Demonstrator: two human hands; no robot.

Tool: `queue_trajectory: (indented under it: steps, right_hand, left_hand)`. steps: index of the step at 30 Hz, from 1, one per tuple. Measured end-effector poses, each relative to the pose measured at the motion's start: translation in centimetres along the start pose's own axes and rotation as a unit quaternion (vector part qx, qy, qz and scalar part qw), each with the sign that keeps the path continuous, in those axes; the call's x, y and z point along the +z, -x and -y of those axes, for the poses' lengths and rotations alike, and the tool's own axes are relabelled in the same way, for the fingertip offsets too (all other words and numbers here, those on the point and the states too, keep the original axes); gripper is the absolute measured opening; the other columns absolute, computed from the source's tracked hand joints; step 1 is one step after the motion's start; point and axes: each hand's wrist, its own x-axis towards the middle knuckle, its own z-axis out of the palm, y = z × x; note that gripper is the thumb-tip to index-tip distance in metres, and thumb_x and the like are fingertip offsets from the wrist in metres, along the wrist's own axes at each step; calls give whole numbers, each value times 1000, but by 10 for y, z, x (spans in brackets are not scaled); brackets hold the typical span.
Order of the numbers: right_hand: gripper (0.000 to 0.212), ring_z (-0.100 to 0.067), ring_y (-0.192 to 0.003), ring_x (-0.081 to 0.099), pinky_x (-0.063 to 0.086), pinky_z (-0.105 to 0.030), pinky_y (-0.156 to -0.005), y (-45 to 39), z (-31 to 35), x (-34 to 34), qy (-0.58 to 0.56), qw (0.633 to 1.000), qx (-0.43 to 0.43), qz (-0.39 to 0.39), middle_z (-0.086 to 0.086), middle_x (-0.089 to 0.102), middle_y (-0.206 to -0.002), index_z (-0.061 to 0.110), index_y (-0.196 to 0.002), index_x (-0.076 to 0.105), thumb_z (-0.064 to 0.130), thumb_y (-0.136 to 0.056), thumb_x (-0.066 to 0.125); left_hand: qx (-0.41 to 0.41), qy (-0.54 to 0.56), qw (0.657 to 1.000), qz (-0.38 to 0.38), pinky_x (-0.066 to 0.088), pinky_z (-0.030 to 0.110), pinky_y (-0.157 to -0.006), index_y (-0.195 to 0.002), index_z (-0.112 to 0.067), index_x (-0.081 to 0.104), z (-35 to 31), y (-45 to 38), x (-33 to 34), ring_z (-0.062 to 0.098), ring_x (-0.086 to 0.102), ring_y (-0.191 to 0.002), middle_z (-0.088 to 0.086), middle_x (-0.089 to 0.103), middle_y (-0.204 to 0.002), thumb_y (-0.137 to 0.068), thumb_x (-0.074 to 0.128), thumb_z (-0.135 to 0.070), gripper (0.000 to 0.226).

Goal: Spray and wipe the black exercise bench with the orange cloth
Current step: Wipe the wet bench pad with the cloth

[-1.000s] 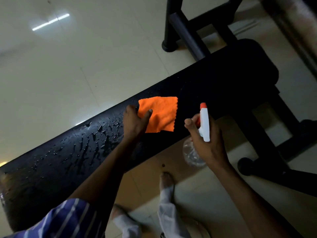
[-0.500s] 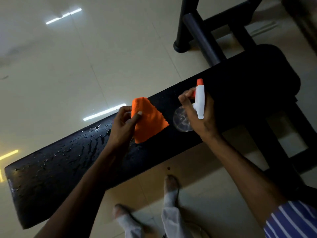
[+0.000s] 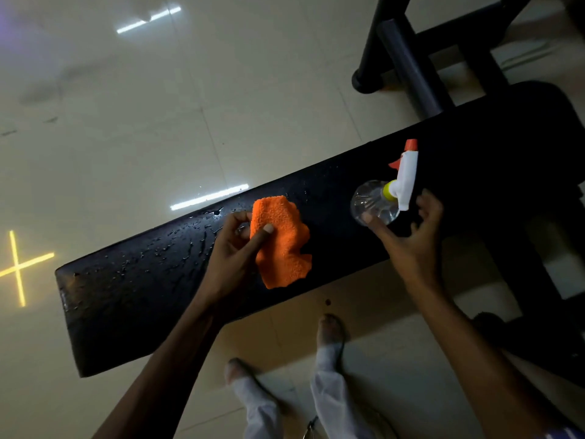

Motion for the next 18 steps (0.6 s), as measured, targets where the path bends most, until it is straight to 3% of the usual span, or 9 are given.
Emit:
queue_trajectory:
  steps: [2, 3, 4, 7, 9, 11, 13, 15, 18]
  right_hand:
    - [88, -14, -133, 53, 43, -2, -95, 34, -7, 6, -55, 993, 96, -25, -8, 55, -150, 15, -143, 53, 63, -74, 79]
    - [81, -15, -129, 59, 47, -7, -97, 48, -11, 10, -101, 985, 139, -7, -9, 62, -143, 15, -134, 60, 67, -73, 74]
    - [78, -17, -125, 65, 51, -18, -104, 59, -13, 17, -161, 968, 186, 44, -10, 67, -138, 15, -129, 65, 69, -74, 71]
    - [87, -29, -128, 69, 53, -47, -112, 86, -2, 37, -329, 849, 295, 290, -17, 69, -141, 10, -139, 68, 74, -80, 64]
    - [87, -33, -131, 68, 56, -53, -108, 93, 6, 48, -361, 799, 294, 381, -16, 68, -143, 17, -140, 70, 76, -76, 73]
    - [75, -30, -132, 67, 58, -49, -107, 93, 13, 55, -387, 783, 280, 398, -14, 68, -144, 18, -137, 72, 67, -80, 75]
    - [50, -25, -129, 70, 62, -39, -100, 93, 17, 55, -386, 794, 259, 391, -12, 71, -140, 15, -130, 76, 44, -89, 76]
    - [39, -19, -118, 75, 63, -32, -90, 96, 14, 56, -317, 845, 229, 365, -6, 78, -128, 10, -131, 72, 20, -93, 73]
    - [24, -11, -100, 77, 61, -36, -92, 96, 22, 58, -159, 935, 144, 283, 5, 81, -105, 13, -119, 70, 1, -100, 65]
  left_hand:
    - [-7, 22, 999, 29, 59, 34, -67, -113, -14, 52, -6, 12, -3, 17, 75, -81, 2, 74, -83, -95, 66, -16, 23]
    - [-15, 27, 998, 49, 59, 38, -73, -115, -13, 53, -10, 18, -5, 20, 73, -86, 9, 70, -89, -93, 68, -18, 27]
    - [-24, 34, 996, 74, 57, 40, -78, -117, -13, 53, -13, 23, -8, 23, 71, -90, 15, 66, -97, -92, 71, -19, 31]
    - [-60, 79, 984, 147, 63, 36, -76, -121, -14, 56, -18, 37, -22, 24, 73, -93, 16, 64, -103, -94, 73, -16, 32]
    - [-72, 63, 984, 152, 61, 33, -72, -120, -15, 57, -17, 41, -34, 22, 73, -90, 14, 68, -100, -96, 71, -15, 28]
    - [-59, 2, 991, 118, 59, 31, -71, -120, -17, 58, -11, 39, -48, 19, 71, -90, 10, 70, -100, -94, 70, -17, 28]
    - [-38, -49, 996, 70, 53, 30, -72, -118, -19, 60, -3, 35, -63, 16, 68, -89, 6, 71, -97, -94, 70, -17, 25]
    - [-18, -69, 996, 49, 45, 35, -75, -120, -16, 62, 8, 29, -74, 20, 60, -88, 13, 64, -95, -95, 70, -14, 27]
    - [6, -115, 992, 45, 46, 40, -79, -120, -15, 63, 27, 18, -78, 23, 57, -88, 15, 61, -92, -96, 70, -7, 26]
